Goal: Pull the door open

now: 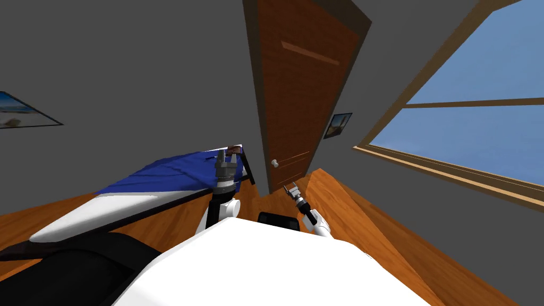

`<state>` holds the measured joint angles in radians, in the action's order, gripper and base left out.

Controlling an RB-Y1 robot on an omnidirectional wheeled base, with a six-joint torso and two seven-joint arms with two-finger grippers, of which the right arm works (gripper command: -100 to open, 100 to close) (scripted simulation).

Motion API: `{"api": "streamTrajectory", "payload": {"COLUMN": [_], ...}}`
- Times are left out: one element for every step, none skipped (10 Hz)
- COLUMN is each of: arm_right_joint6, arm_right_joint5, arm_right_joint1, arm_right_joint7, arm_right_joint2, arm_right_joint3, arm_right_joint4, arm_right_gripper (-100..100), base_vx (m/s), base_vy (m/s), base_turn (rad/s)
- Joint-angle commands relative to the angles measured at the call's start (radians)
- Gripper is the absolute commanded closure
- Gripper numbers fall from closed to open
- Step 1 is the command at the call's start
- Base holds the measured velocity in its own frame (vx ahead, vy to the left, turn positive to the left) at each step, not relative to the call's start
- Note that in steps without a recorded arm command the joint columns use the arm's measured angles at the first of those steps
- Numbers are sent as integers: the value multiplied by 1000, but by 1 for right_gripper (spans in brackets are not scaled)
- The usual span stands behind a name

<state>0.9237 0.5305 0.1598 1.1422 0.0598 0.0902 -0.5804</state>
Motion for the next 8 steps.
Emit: {"api": "streamTrajectory", "payload": {"arm_right_joint6": [16,18,20,23,25,27,29,32], "arm_right_joint5": [-5,-5,-5,-4,-4,-4,-3,-3], "arm_right_joint1": [15,11,7,3,-2,-6,-11,-15], "arm_right_joint7": [12,9,6,2,-1,-4,-7,-11], "arm_right_joint2": [-2,5,12,19,26,33,40,47], "arm_right_joint3": [-21,-42,-63,-86,-108,-131,-153,-176], "arm_right_joint4": [39,38,38,37,37,36,36,35], "arm_right_gripper": [-100,-100,-100,-100,-100,-100,-100,-100], "base_vx": [-25,-20,-25,-16,-10,-9,3,15], "base_vy": [15,15,24,39,42,41,44,51], "base_turn": [66,123,206,210,210,227,182,254]}}
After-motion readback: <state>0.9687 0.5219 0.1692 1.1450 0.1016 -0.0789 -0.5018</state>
